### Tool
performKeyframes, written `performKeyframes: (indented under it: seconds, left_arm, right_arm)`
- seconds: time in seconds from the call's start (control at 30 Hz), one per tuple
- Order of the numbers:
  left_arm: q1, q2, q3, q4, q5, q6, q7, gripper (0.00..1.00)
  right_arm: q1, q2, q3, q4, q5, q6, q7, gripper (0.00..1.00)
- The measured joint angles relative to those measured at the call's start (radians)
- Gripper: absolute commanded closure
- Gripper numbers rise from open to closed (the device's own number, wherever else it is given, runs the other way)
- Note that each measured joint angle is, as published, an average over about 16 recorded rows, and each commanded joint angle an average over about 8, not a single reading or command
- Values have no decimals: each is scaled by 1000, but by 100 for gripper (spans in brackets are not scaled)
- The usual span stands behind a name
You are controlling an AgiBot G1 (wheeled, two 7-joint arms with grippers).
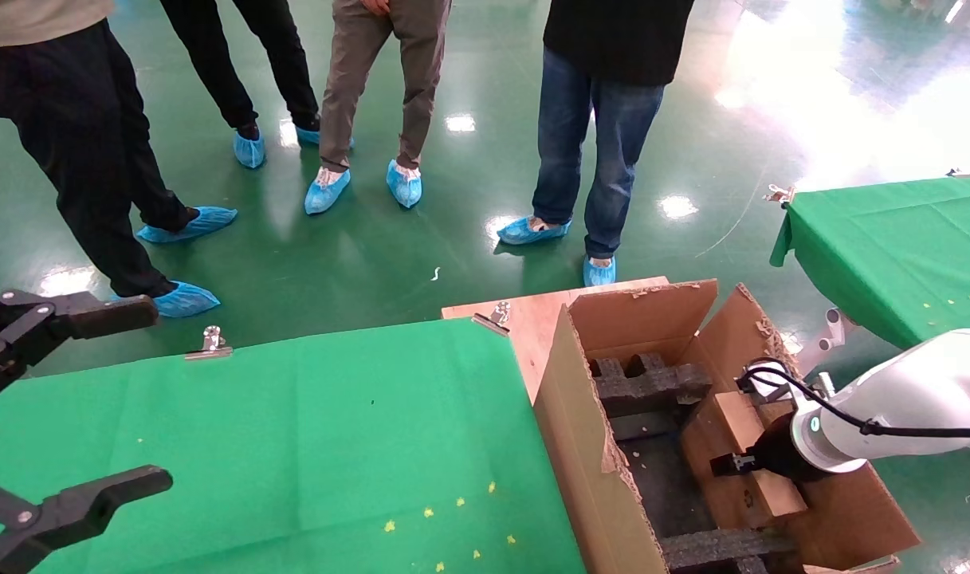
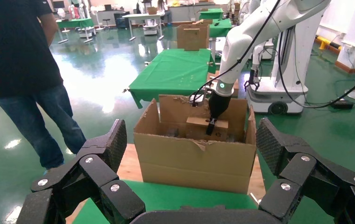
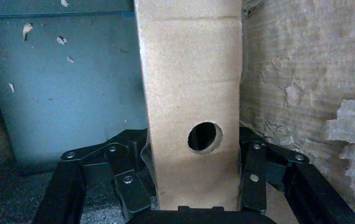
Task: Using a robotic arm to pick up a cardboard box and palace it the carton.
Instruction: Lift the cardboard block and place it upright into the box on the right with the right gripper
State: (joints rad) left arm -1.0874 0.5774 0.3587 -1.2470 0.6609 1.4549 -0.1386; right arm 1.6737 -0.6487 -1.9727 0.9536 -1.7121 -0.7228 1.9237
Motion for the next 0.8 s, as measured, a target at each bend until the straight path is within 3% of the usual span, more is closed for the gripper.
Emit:
performKeyframes:
  seconds: [0.8]
  left_arm:
    - [0,0,0,0,0,0,0,0]
  right_arm:
    - [59,32,18,20,-14,4,6,0]
